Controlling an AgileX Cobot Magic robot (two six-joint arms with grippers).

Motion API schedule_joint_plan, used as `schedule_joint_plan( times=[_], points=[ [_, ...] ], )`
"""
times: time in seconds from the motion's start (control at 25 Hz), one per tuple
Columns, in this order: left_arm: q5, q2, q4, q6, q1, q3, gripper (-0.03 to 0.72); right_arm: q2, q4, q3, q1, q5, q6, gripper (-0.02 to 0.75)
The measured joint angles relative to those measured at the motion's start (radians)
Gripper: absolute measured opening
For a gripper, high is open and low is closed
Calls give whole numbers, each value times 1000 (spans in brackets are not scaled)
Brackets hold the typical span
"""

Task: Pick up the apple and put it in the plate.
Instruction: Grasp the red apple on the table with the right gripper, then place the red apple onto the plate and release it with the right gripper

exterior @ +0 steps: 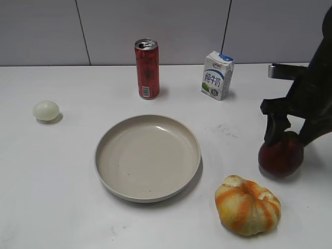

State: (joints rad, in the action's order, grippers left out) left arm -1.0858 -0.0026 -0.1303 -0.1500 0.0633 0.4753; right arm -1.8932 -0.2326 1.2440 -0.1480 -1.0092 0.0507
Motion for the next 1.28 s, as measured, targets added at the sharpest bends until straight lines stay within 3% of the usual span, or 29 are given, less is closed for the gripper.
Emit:
schedule_joint_plan(
  times=[0.12,0.44,0.6,0.76,1.0,1.28],
  points=[
    [0,0,0,0,0,0,589,10,1,88,-77,-23,0,528],
    [0,0,0,0,0,0,589,0,12,299,-403,-5,36,528],
    [0,0,0,0,0,0,589,-65,15,354,-512,18,42,528],
    [0,0,0,0,0,0,589,-168,16,401,-566,26,44,526],
    [0,0,0,0,0,0,589,-268,30,426,-576,32,46,526],
    [0,0,0,0,0,0,589,-273,51,451,-576,22,48,606]
  ],
)
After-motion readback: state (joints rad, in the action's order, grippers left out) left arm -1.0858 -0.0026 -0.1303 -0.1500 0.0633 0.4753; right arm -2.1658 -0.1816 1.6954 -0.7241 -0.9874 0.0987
